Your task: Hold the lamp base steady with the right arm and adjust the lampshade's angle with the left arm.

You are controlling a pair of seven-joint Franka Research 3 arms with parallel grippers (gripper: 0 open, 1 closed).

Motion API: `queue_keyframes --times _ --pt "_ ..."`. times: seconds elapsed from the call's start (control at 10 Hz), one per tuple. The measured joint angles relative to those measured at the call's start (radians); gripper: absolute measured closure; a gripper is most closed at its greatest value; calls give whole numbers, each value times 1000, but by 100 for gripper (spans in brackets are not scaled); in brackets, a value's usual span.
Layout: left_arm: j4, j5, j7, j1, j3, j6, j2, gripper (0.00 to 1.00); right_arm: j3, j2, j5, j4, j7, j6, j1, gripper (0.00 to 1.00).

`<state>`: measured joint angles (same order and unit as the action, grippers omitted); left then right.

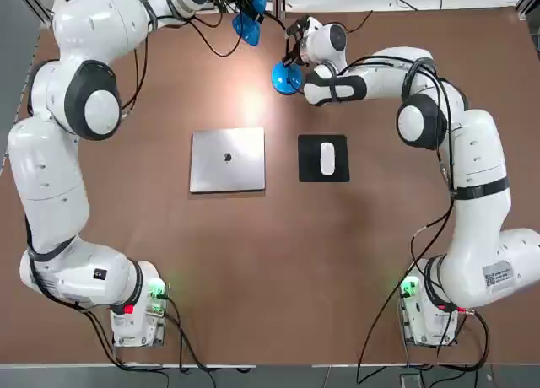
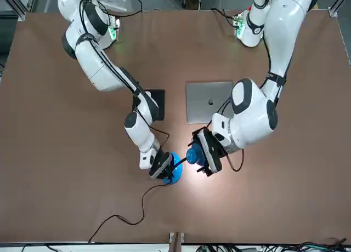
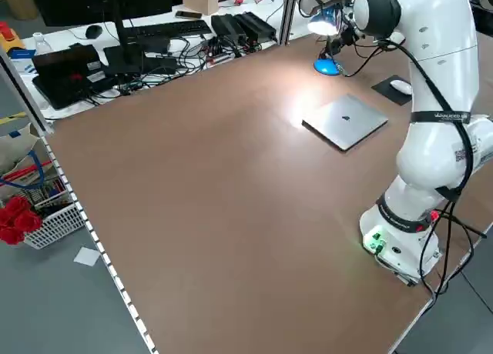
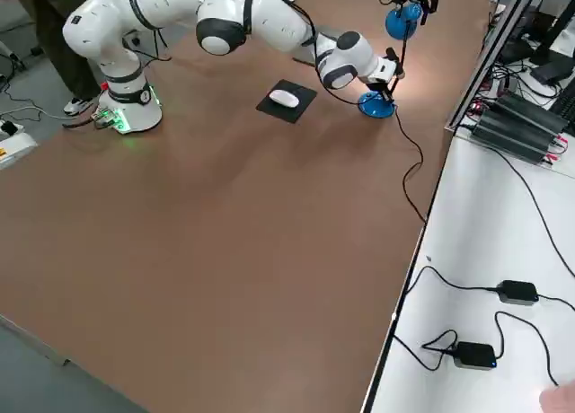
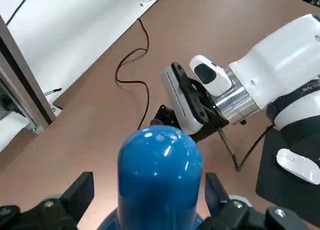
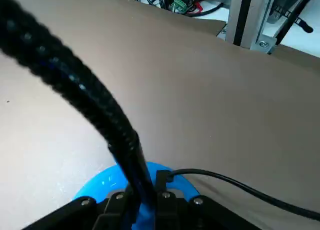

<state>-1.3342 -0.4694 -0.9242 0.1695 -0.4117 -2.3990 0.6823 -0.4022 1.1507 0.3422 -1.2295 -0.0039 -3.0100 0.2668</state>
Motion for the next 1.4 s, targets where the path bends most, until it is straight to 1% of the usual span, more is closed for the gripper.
queue_keyframes --times 0.3,0.4,0.5,0.7,0.9,1.1,1.4 --pt "6 0 0 9 0 -2 3 8 0 0 0 0 0 0 0 85" --pt "13 0 1 13 0 -3 3 11 0 0 0 0 0 0 0 85" --pt "19 0 1 15 0 -3 3 18 0 0 0 0 0 0 0 85" --pt "21 0 2 15 0 -3 4 23 0 0 0 0 0 0 0 85" --pt "21 0 2 15 0 -3 5 23 0 0 0 0 0 0 0 85" --pt "22 0 2 15 0 -3 5 26 0 0 0 0 0 0 0 85" --pt "23 0 25 17 0 -3 5 26 0 0 0 0 0 0 0 85"
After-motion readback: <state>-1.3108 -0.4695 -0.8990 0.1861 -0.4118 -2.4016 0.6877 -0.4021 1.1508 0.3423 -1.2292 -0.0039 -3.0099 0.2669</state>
